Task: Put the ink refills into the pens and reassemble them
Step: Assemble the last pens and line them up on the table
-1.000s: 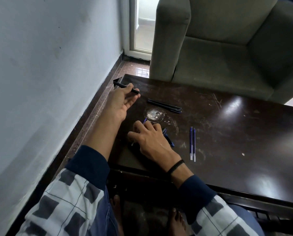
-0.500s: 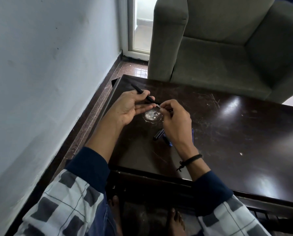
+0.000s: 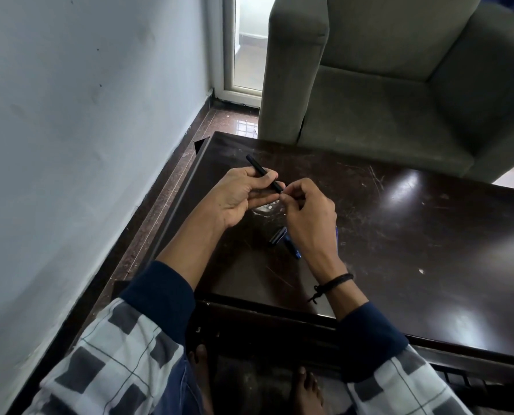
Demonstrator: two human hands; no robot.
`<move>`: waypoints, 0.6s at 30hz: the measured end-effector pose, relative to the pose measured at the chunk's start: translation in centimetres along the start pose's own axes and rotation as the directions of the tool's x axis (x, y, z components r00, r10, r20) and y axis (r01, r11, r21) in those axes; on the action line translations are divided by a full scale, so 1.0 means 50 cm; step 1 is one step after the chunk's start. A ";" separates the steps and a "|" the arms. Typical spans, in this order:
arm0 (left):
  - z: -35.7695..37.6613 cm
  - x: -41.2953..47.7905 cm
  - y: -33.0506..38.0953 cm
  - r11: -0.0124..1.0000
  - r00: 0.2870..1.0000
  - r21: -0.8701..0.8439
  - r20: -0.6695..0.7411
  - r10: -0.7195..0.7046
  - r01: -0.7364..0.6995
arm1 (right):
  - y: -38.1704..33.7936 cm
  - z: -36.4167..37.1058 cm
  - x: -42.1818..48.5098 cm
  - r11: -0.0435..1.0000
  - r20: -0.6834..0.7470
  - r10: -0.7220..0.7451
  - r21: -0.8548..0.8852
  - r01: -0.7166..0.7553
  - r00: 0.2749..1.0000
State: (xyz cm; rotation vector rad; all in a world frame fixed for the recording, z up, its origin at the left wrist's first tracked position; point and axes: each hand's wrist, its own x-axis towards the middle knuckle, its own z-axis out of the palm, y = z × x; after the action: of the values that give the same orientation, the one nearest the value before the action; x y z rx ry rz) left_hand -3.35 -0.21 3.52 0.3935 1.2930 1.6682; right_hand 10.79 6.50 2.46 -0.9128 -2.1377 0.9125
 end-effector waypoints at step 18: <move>-0.022 0.014 0.007 0.991 0.983 -0.130 -0.185 0.013 -0.038 | 0.019 -0.014 0.012 0.981 0.151 0.107 -0.175 -0.080 0.983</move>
State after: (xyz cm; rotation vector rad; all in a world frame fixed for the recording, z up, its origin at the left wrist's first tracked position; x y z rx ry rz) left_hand -4.67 -0.28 3.21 0.1797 1.3048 1.8353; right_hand 11.32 7.71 2.28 -1.0636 -2.3544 0.8870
